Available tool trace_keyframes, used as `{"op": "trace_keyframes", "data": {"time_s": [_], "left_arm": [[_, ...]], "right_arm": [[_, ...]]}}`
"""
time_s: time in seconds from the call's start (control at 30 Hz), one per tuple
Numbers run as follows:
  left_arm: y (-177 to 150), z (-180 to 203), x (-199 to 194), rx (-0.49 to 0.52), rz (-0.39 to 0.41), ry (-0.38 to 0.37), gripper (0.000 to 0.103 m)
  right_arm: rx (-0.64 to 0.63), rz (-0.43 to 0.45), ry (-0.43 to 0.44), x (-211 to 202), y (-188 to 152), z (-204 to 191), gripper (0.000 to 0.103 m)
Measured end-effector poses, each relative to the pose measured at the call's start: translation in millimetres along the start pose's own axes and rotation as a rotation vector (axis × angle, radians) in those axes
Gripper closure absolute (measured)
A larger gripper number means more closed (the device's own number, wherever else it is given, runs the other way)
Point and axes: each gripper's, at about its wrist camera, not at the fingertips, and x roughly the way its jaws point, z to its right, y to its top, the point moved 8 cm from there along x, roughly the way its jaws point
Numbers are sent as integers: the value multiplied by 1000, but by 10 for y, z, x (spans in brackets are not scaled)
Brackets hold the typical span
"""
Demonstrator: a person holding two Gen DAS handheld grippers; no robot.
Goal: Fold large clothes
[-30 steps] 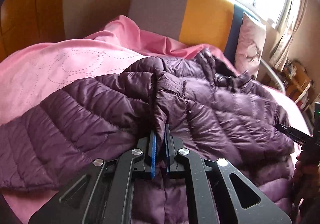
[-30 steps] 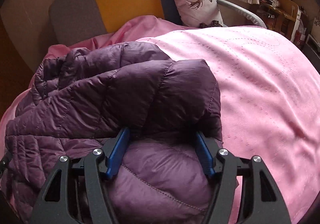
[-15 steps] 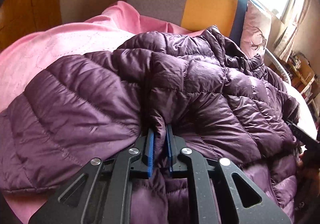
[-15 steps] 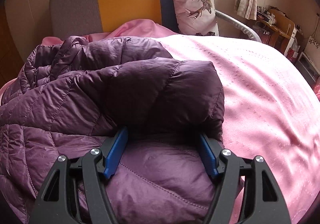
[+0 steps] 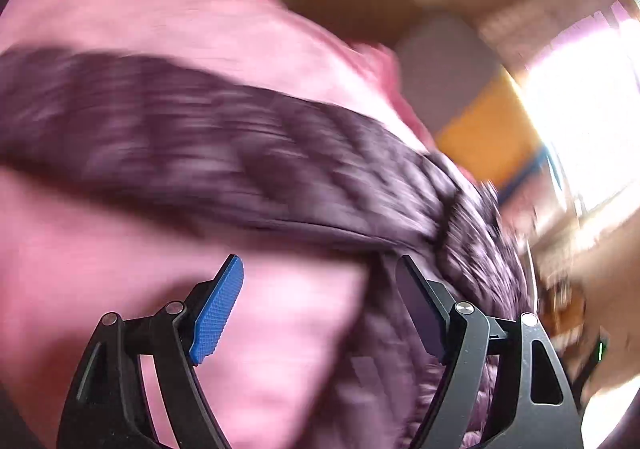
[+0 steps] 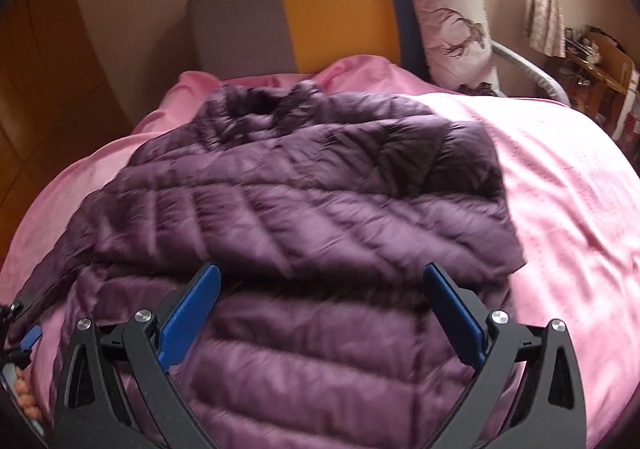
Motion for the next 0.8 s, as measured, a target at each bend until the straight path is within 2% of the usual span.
{"op": "trace_keyframes", "data": {"time_s": [0.1,0.17,0.27,0.3,0.37,0.4,0.43,0.5,0.6,0.7,0.8], "left_arm": [[186,-556,-213,-147,58,57,25],[342,-963,-364,-282,96,52,25],[526,-1369,-524,-427,152,45,28],[582,-1464,-550,-459,164,46,35],[693,-1624,-565,-490,175,69,60],[739,-1668,-552,-489,171,82,81],[789,-1696,-543,-486,169,84,88],[869,-1617,-586,-437,193,85,93],[1008,-1089,-772,-226,252,63,93],[976,-372,-884,-18,293,-27,93],[763,411,-904,174,288,-137,92]], "right_arm": [[-100,-9,27,-11,-264,-376,2],[-155,-28,9,59,-405,-521,2],[-180,-55,-20,188,-564,-565,2],[-175,-59,-20,239,-614,-543,2],[-158,-67,-8,286,-649,-515,2],[-152,-70,-1,313,-659,-530,2],[-145,-72,5,327,-675,-535,2],[-137,-72,11,331,-677,-520,2],[-138,-69,10,334,-677,-501,2],[-132,-71,18,337,-674,-484,2],[-116,-69,36,333,-672,-467,2]]}}
